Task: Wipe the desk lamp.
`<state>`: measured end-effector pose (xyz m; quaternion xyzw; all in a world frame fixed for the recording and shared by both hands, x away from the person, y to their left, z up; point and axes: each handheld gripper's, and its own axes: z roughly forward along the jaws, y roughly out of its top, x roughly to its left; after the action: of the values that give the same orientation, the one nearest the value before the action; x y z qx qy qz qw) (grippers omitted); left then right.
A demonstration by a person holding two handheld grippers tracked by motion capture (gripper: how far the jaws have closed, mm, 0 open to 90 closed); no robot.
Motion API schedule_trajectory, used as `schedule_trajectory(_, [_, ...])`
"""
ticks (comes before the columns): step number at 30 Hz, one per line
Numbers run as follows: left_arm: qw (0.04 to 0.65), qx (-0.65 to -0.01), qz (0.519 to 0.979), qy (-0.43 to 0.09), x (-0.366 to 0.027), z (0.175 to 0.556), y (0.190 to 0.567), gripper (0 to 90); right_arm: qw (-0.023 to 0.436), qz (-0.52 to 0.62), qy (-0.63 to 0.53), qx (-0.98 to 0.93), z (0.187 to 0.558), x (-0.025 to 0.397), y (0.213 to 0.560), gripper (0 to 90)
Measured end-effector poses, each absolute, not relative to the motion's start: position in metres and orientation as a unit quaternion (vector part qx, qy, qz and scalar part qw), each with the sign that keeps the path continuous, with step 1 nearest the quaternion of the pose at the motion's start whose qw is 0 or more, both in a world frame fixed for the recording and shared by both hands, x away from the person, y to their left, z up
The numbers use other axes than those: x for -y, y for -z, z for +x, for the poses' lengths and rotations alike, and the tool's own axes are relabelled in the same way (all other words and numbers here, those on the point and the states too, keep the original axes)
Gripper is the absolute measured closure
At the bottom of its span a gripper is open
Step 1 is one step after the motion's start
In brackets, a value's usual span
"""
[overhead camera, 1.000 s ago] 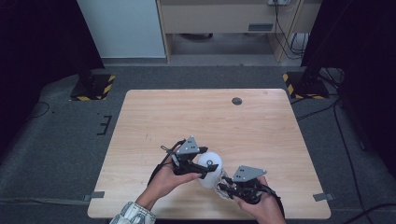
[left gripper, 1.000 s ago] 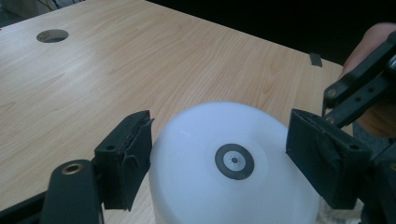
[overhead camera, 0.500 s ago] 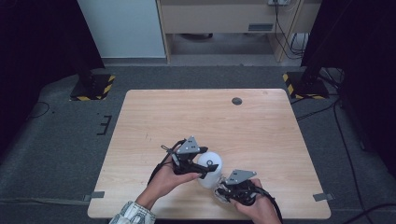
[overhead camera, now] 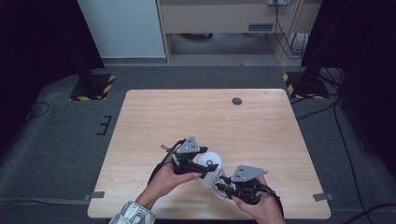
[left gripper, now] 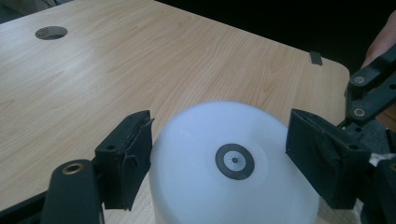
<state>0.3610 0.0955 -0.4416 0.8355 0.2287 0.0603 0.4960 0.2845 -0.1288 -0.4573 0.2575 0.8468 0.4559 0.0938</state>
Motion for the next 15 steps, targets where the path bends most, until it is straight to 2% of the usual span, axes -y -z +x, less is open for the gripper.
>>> schedule_trajectory(7, [0.495, -0.229, 0.836, -0.057, -0.095, 0.362, 0.441, 22.3, 0.083, 0.243, -0.453, -0.854, 0.283, 0.117, 0.463, 73.6])
schedule_trajectory(15, [0.494, -0.227, 0.837, -0.057, -0.096, 0.363, 0.441, 22.4, 0.054, 0.235, -0.429, -0.87, 0.291, 0.106, 0.487, 73.9])
